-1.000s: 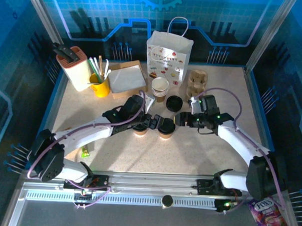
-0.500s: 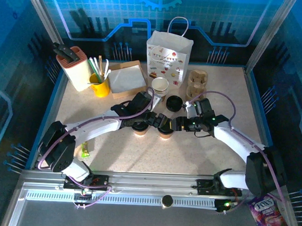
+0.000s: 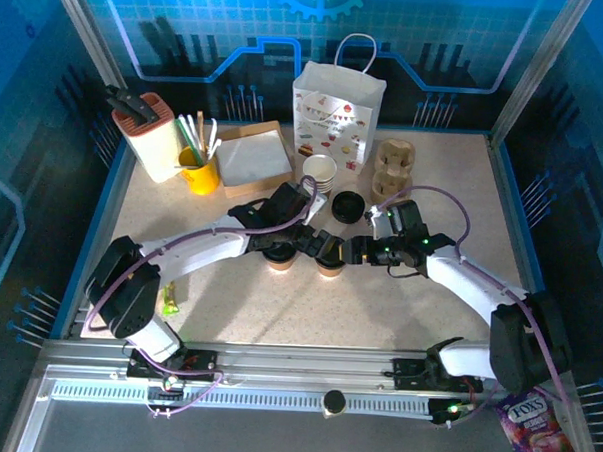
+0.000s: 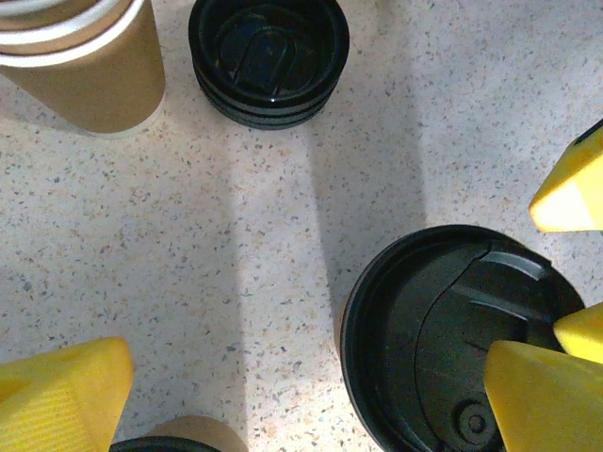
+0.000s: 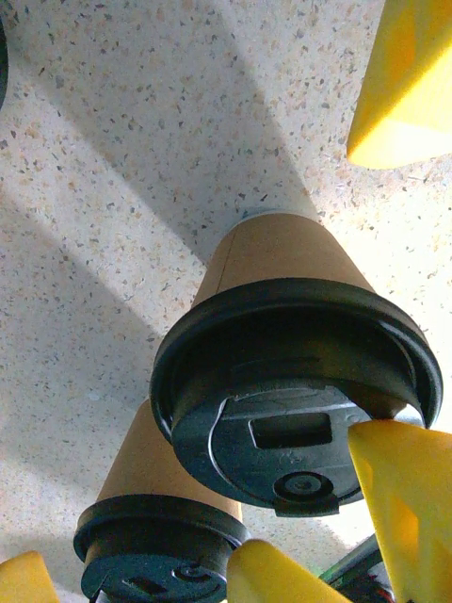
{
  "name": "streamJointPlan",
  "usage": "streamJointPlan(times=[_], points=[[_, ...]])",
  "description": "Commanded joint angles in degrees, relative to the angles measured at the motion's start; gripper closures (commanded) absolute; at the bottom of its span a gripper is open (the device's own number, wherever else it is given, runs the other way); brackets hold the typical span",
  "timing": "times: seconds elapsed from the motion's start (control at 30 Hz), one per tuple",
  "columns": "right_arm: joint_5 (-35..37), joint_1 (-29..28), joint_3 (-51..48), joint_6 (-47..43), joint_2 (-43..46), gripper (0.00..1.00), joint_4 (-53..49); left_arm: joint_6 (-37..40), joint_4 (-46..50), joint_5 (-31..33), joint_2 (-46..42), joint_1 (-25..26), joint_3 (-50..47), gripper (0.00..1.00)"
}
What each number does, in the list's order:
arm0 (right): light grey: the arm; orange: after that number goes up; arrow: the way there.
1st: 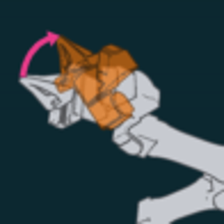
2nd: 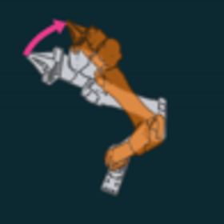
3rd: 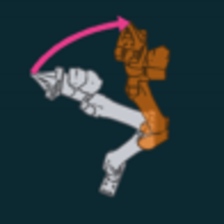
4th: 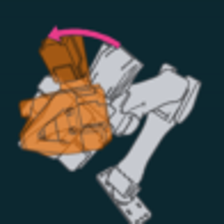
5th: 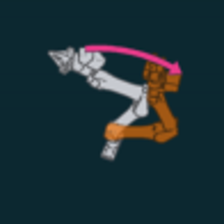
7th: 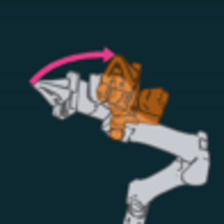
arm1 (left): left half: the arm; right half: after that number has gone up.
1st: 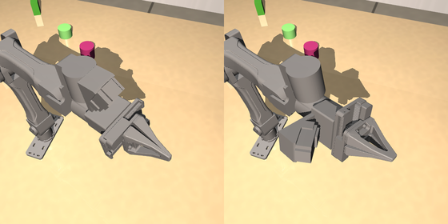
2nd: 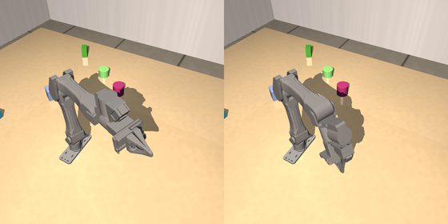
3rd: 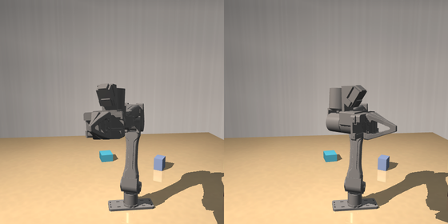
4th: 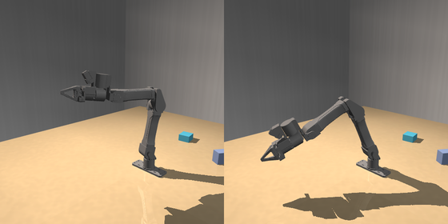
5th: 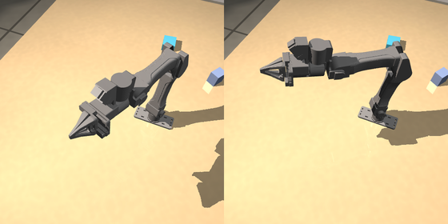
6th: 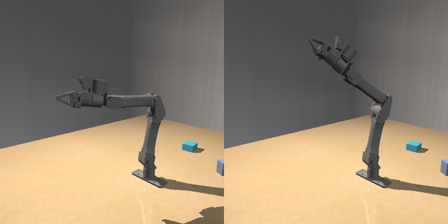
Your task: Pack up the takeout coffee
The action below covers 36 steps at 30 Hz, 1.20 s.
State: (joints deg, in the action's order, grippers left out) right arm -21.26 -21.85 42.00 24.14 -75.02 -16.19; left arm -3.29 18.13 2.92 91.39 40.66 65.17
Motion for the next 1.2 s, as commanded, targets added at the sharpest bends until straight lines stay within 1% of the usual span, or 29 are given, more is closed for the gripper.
streamJointPlan(times=[0.0,0.2,0.47,0.67,0.77,0.93,1.07,1.17], points=[[2.58,-0.71,-1.28,0.00,-0.74,0.29,-1.49,2.81,3.77,-0.71,1.48,0.02,2.84,0.04],[2.75,-0.67,-2.41,0.44,-0.91,0.29,-0.87,4.17,6.16,-0.51,3.82,0.28,3.68,0.04],[3.50,-0.65,-5.42,1.50,-1.54,0.29,1.52,5.74,7.87,0.33,4.85,0.62,3.06,0.05],[3.32,-0.65,-3.47,1.33,-0.75,0.29,0.25,5.93,8.17,-0.06,3.88,0.66,3.95,0.05],[3.99,-0.64,-3.21,0.70,-0.46,0.29,-0.43,6.23,7.69,0.31,3.71,0.73,3.18,0.05],[4.26,-0.48,-5.91,1.09,-2.90,0.29,1.75,5.78,6.40,0.67,4.88,0.62,-0.27,0.05],[2.51,-0.43,-4.18,1.67,-1.96,0.29,1.54,5.49,7.34,0.23,4.14,0.64,1.65,0.05],[1.57,-0.24,-1.15,1.70,-0.05,0.29,-0.04,4.66,5.40,-0.56,1.69,0.64,2.18,0.05]])
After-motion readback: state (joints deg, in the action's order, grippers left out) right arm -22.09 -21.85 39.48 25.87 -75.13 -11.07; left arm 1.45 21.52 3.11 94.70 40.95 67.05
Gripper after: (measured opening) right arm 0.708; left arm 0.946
